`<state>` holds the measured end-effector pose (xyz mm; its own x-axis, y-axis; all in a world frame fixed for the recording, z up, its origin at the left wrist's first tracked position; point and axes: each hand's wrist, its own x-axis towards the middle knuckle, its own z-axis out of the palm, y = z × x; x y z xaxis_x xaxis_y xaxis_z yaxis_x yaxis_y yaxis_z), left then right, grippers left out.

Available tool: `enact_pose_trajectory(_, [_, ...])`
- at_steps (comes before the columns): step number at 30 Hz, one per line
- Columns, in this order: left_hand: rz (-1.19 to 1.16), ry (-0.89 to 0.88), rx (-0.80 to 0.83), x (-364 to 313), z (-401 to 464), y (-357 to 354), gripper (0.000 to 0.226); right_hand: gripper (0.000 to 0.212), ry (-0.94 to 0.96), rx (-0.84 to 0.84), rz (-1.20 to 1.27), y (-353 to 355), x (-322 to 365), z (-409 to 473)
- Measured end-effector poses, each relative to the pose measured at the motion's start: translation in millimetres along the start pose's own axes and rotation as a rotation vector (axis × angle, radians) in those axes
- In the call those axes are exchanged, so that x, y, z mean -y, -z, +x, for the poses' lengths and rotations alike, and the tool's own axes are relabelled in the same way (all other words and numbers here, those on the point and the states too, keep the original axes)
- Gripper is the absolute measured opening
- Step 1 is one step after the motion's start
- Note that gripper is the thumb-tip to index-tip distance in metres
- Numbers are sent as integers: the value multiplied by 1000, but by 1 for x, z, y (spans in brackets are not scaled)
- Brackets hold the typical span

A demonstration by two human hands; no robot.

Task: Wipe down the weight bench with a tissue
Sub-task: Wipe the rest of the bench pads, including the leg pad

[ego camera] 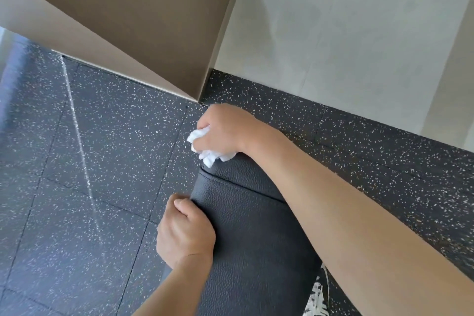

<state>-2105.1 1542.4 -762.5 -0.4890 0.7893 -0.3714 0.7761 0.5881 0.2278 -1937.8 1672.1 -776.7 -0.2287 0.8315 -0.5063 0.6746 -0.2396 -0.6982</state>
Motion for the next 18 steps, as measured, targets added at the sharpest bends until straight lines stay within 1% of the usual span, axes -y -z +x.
enact_pose_trajectory(1, [0,-1,2,0,0,0,38,44,11,22,47,1,-4,0])
enact_pose_trajectory(3, [16,2,10,0,1,0,37,45,27,10,216,6,-20,-12])
enact_pose_trajectory(5, [16,6,15,1,1,0,38,48,-21,-42,369,14,-49,-40])
enact_pose_trajectory(7, [15,4,14,0,1,0,40,49,-91,-104,428,17,-85,-86])
enact_pose_trajectory(9, [5,8,13,-1,2,0,38,47,-147,-185,439,13,-113,-137])
enact_pose_trajectory(11, [-5,18,17,0,2,-1,38,48,-186,-293,415,3,-121,-173])
enact_pose_trajectory(14, [5,17,12,-1,0,-2,45,45,-177,-411,289,-1,-112,-177])
enact_pose_trajectory(15, [4,14,10,-1,0,-2,47,43,-168,-401,270,2,-105,-168])
enact_pose_trajectory(18, [8,12,0,0,0,-3,51,43,-121,-266,202,11,-80,-115])
